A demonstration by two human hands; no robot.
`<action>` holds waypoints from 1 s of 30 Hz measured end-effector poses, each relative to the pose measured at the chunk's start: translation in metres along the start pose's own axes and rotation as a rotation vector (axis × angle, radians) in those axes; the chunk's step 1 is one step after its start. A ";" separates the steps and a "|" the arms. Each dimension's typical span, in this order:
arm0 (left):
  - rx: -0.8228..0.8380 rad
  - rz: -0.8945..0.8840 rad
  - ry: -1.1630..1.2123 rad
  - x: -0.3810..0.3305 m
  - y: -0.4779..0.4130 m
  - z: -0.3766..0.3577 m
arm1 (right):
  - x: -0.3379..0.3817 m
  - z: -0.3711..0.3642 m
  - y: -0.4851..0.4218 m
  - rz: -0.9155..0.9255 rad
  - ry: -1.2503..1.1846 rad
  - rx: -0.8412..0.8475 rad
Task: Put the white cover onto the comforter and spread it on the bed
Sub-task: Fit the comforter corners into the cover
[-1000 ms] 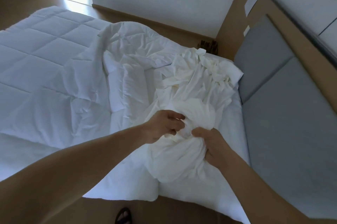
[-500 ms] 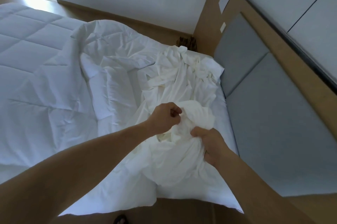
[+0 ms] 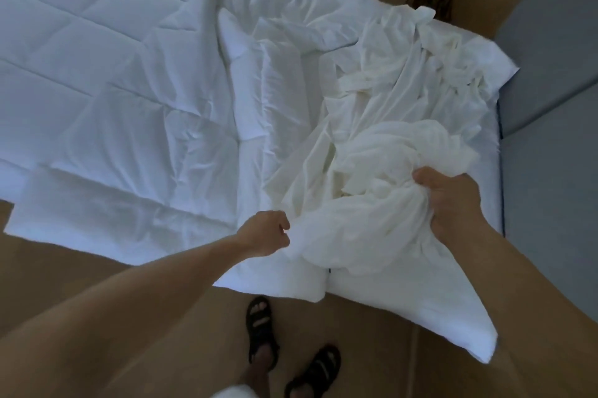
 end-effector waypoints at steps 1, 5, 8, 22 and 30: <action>0.002 0.036 0.038 0.014 -0.001 -0.010 | 0.000 -0.006 -0.005 0.015 0.014 0.009; -0.141 0.166 0.229 0.062 0.006 -0.008 | -0.012 -0.047 -0.016 0.021 0.073 0.092; -0.250 0.226 0.289 0.096 0.025 0.019 | -0.016 -0.088 -0.010 0.028 0.089 0.162; -0.694 0.652 0.819 0.363 0.112 0.147 | -0.060 -0.240 -0.006 -0.016 0.113 0.156; -0.914 0.874 0.976 0.502 0.128 0.180 | -0.113 -0.327 -0.035 -0.037 0.209 0.104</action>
Point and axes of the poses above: each hand's wrist, its own y-axis away from the middle knuckle, its own z-axis out of the back of the hand, x = y × z, the point moved 10 cm from there along -y, towards the middle knuckle, and after that the axes turned 8 degrees about x, right-handed, at the moved point
